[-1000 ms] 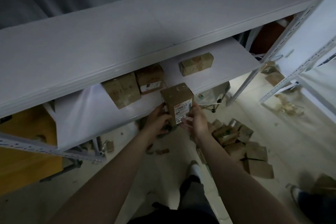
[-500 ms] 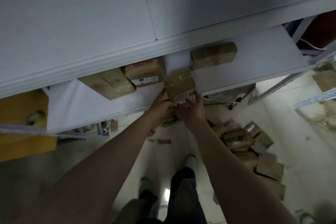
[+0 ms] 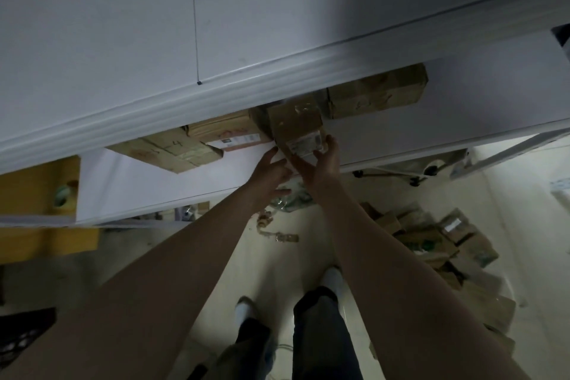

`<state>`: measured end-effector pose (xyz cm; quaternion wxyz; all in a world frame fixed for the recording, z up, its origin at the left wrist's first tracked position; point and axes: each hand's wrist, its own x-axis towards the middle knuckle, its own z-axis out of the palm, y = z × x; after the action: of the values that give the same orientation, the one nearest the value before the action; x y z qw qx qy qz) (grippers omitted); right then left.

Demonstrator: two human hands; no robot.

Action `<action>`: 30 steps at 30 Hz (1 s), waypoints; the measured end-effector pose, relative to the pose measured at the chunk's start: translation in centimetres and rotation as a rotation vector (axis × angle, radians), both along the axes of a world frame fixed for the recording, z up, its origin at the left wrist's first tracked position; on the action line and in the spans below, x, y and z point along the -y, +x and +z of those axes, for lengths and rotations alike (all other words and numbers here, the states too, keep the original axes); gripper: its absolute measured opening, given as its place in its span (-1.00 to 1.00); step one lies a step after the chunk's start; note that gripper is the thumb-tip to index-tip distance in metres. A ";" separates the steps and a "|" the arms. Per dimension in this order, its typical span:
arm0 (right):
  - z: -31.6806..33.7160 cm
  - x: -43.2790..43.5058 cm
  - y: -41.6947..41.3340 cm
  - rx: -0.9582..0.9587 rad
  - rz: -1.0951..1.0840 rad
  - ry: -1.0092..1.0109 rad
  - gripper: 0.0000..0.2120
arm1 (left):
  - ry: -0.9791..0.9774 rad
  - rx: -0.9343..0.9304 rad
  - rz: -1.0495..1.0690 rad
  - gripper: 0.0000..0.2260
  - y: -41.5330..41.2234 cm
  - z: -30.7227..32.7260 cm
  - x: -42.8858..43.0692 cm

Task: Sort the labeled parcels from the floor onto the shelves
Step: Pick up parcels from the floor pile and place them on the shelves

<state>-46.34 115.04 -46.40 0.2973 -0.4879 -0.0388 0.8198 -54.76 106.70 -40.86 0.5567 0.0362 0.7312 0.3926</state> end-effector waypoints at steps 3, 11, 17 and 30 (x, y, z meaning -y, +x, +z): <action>-0.2 -1.1 -1.6 -0.051 -0.036 0.028 -0.63 | -0.043 0.033 0.027 -0.39 -0.1 -0.9 0.6; 0.7 -4.6 -4.4 -0.101 -0.015 0.112 -0.77 | -0.074 0.047 0.009 -0.53 -2.0 -1.4 2.3; 0.9 -2.5 -2.6 -0.062 -0.016 0.098 -0.61 | -0.073 0.057 -0.058 -0.63 -3.1 -0.6 3.7; -2.2 18.1 22.5 0.228 -0.619 -0.123 -0.58 | -0.227 0.146 -0.628 -0.84 11.6 -2.5 5.8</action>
<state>-23.87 96.94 -48.60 0.4960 -0.5822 0.1277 0.6314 -43.16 100.94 -43.33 0.7018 0.1691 0.6815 0.1198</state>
